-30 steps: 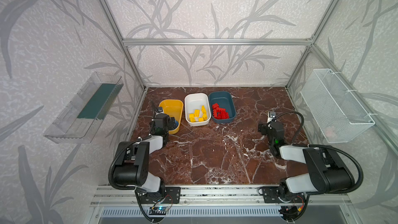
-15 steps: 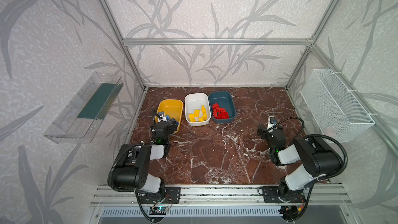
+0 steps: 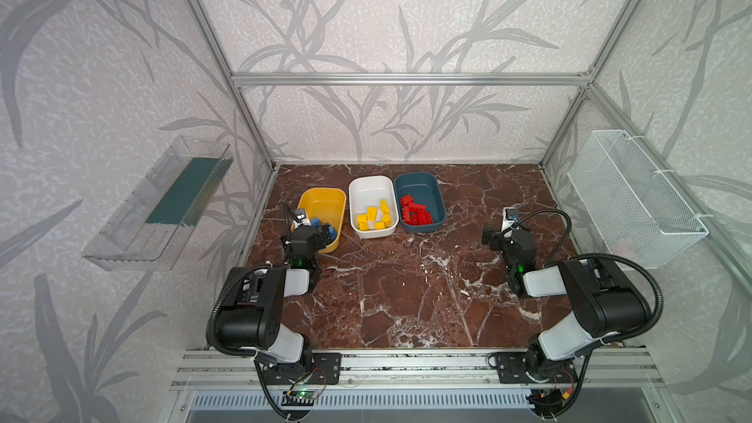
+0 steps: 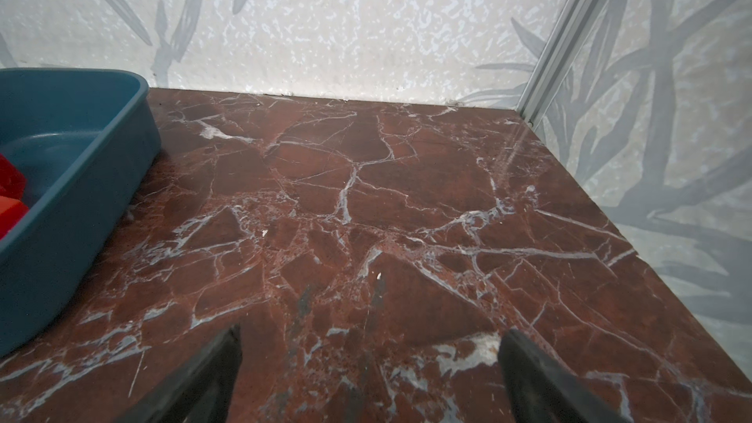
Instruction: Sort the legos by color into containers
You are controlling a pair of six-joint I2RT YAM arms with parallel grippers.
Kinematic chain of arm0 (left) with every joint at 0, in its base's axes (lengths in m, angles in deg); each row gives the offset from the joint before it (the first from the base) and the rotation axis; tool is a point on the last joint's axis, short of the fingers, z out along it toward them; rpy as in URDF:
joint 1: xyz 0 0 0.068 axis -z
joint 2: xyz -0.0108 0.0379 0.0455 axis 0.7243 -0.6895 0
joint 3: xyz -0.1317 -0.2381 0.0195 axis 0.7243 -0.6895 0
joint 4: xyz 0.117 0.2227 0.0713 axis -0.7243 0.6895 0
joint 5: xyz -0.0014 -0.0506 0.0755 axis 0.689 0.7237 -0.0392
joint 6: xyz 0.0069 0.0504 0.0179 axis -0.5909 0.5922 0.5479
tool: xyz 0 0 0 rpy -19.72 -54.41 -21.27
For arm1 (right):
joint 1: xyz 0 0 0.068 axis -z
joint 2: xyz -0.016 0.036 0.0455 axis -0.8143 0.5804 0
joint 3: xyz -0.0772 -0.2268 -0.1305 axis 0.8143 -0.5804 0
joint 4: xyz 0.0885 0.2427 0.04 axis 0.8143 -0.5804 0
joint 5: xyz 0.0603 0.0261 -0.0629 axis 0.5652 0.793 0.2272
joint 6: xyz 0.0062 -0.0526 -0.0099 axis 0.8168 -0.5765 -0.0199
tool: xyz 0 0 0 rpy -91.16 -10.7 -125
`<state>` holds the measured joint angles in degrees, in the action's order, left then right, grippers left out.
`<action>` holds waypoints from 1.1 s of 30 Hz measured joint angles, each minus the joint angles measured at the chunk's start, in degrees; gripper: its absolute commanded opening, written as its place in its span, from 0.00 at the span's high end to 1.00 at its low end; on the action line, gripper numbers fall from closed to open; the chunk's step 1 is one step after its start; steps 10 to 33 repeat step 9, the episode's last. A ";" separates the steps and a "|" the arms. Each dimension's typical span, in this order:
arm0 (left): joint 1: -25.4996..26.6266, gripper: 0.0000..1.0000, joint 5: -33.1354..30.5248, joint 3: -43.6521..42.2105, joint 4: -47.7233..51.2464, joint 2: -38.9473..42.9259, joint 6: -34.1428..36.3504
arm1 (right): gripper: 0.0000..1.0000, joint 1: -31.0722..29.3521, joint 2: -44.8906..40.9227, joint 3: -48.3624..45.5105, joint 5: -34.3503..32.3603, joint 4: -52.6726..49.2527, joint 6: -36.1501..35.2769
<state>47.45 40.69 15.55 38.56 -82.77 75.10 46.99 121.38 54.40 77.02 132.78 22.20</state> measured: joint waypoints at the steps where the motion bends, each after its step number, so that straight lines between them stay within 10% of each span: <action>1: 0.00 0.01 0.07 0.00 0.04 0.00 -0.07 | 0.01 0.00 -0.11 0.15 0.42 -0.83 -0.13; 33: -0.04 0.01 0.13 0.00 0.35 0.00 -0.09 | 0.01 0.11 -0.11 0.42 3.52 -4.48 -0.83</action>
